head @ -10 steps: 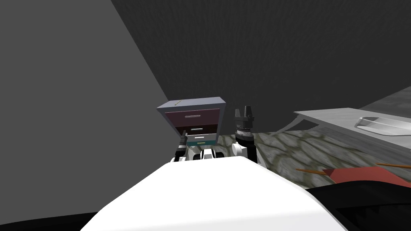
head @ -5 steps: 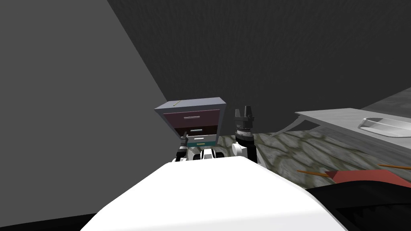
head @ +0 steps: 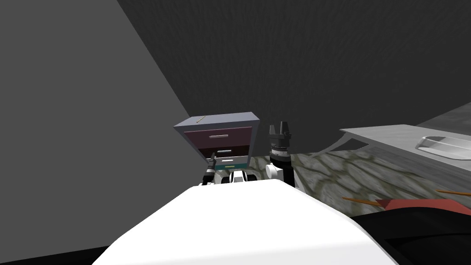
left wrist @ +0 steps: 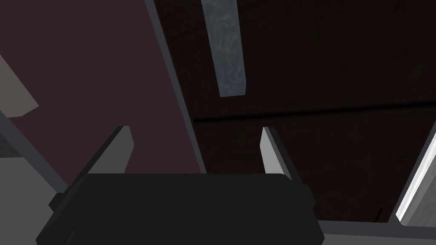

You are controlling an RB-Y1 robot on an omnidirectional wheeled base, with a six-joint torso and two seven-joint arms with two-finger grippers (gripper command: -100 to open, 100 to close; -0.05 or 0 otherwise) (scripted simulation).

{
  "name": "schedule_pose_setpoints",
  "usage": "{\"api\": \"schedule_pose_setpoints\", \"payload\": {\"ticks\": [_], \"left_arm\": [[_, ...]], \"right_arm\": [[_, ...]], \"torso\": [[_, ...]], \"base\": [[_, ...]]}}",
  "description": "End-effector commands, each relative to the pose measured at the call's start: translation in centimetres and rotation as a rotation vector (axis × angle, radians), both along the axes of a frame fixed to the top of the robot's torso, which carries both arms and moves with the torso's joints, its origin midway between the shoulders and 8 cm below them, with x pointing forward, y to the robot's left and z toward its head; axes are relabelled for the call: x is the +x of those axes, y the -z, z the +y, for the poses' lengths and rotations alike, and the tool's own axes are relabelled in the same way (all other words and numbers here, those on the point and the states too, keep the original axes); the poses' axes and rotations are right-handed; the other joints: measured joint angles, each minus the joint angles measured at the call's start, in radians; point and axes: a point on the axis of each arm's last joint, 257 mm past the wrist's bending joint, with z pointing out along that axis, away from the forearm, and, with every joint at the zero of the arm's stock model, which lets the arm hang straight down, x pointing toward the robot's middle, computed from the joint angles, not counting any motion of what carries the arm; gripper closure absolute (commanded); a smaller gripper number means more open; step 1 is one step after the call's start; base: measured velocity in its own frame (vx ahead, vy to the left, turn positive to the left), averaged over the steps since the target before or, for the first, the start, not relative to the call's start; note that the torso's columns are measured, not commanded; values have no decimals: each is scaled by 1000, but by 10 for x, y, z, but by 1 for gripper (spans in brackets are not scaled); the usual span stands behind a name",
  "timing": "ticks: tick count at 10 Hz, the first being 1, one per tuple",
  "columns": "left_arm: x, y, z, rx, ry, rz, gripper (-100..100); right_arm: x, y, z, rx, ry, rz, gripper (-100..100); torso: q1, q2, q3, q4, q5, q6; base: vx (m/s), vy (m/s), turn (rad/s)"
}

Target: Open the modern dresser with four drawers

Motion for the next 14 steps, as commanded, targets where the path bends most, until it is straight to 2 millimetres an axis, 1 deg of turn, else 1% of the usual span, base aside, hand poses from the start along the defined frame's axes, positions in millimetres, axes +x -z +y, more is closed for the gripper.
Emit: {"api": "schedule_pose_setpoints", "payload": {"ticks": [1,4,7,8,9,10,12,13,14], "left_arm": [[-3,13,0,2,1,22,-100],[-8,34,-1,3,2,58,-100],[-12,47,-3,1,3,81,-100],[-11,44,-3,1,3,76,-100],[3,41,-5,1,-30,75,-100],[7,40,-6,1,-38,75,-100],[21,37,-9,-1,-68,76,-100],[17,39,-7,-2,-58,73,-100],[7,40,-6,1,-38,75,100]], "right_arm": [[0,0,0,0,0,0,0],[0,0,0,0,0,0,0],[0,0,0,0,0,0,0],[0,0,0,0,0,0,0],[0,0,0,0,0,0,0],[0,0,0,0,0,0,0],[0,0,0,0,0,0,0],[0,0,0,0,0,0,0],[0,0,0,0,0,0,0]], "torso": [[0,-1,-1,0,0,0],[-1,-1,-1,0,0,0],[0,0,0,0,0,0],[0,0,0,0,0,0],[0,1,0,0,0,0],[2,2,1,1,1,1],[2,0,0,0,0,0],[0,0,0,0,0,0],[-3,-2,-1,-1,-1,0]], "base": [[48,-10,-1],[53,-12,-6],[42,-9,-4],[15,-3,0],[-33,52,-220],[-49,86,-172],[-53,89,-143],[-30,38,-30],[25,-40,215]]}}
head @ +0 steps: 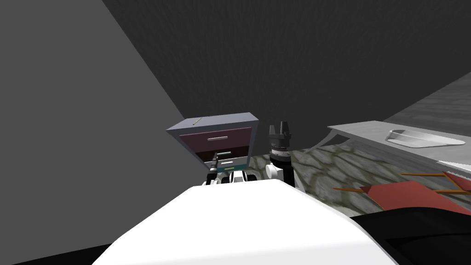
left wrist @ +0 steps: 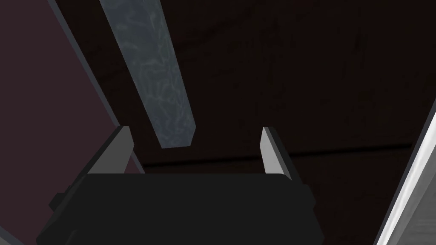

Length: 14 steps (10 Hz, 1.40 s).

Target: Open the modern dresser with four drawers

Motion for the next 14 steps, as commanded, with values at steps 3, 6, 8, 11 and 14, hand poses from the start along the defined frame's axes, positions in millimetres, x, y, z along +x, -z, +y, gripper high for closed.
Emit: {"api": "schedule_pose_setpoints", "payload": {"ticks": [3,6,8,11,14], "left_arm": [[-29,5,4,-1,63,2,100],[-12,-2,6,3,58,3,-100],[1,-8,7,7,62,5,-100],[11,-14,9,7,60,4,-100],[10,-15,9,7,65,2,100]], "right_arm": [[0,0,0,0,0,0,0],[0,0,0,0,0,0,0],[0,0,0,0,0,0,0],[0,0,0,0,0,0,0],[0,0,0,0,0,0,0]], "torso": [[0,-1,-1,0,0,1],[5,6,3,2,2,1],[2,4,3,1,1,1],[4,-3,-2,-1,1,1],[3,3,2,1,1,0]], "base": [[52,-97,156],[-23,-43,13],[-77,-47,4],[8,-17,-5],[-22,-5,9]]}}
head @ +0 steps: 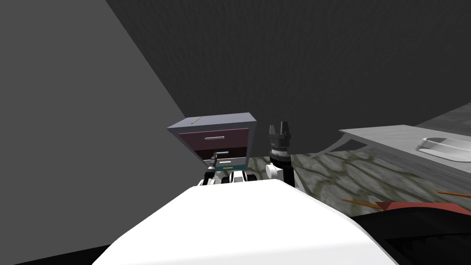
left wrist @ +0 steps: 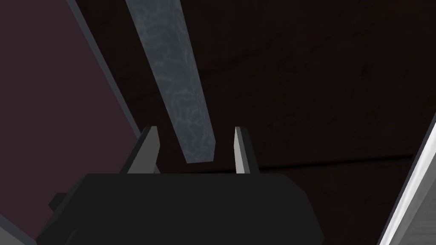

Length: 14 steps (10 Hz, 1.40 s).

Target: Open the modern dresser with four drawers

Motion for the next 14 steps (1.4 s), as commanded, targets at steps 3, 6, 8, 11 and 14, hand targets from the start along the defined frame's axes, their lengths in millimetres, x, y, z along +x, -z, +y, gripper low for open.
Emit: {"api": "schedule_pose_setpoints", "payload": {"ticks": [3,6,8,11,14], "left_arm": [[2,-5,0,1,10,-4,100],[0,-2,-1,0,15,5,100],[-1,-4,-1,0,19,3,100],[24,-18,2,-1,22,5,-100],[48,-34,6,-1,22,6,-100]], "right_arm": [[0,0,0,0,0,0,0],[0,0,0,0,0,0,0],[0,0,0,0,0,0,0],[0,0,0,0,0,0,0],[0,0,0,0,0,0,0]], "torso": [[0,3,2,0,0,-1],[-1,-5,-3,1,-2,0],[0,1,1,0,-1,-1],[-1,-6,-3,-1,0,0],[-1,-1,-1,0,0,0]], "base": [[-172,-4,18],[-143,-4,17],[-171,9,25],[-80,-12,-1],[-60,-18,-3]]}}
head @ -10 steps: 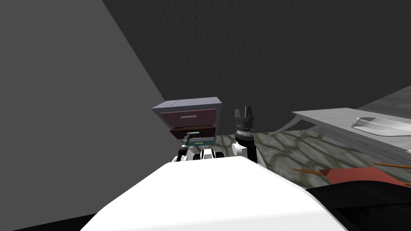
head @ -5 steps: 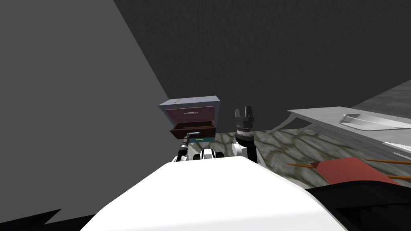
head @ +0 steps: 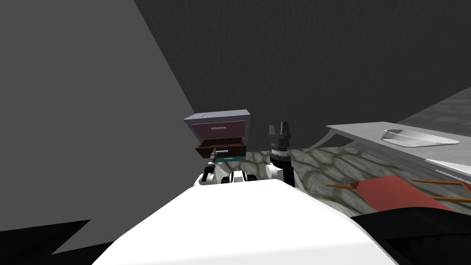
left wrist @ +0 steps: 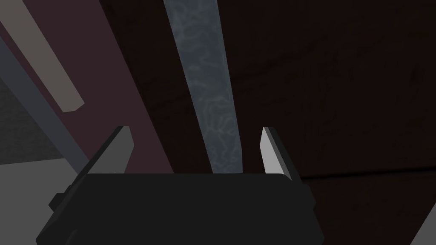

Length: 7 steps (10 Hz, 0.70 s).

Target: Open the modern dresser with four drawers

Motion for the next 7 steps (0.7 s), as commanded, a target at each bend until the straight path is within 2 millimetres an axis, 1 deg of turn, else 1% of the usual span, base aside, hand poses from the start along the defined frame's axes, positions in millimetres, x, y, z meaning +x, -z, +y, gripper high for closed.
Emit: {"api": "schedule_pose_setpoints", "payload": {"ticks": [1,4,5,6,7], "left_arm": [[22,-17,5,0,-1,0,-100],[45,-35,8,-1,-2,0,-100],[38,-24,8,-3,-1,17,-100],[38,-22,8,-3,-3,24,0],[37,-19,9,-4,-3,30,0]], "right_arm": [[0,0,0,0,0,0,0],[0,0,0,0,0,0,0],[0,0,0,0,0,0,0],[0,0,0,0,0,0,0],[0,0,0,0,0,0,0]], "torso": [[1,1,1,0,0,0],[0,3,2,4,-3,-2],[-2,5,3,6,-4,-3],[-2,4,2,4,-3,-2],[-1,2,1,3,-2,-1]], "base": [[-80,-10,-1],[-80,-10,-11],[-26,-10,-3],[0,0,0],[0,0,0]]}}
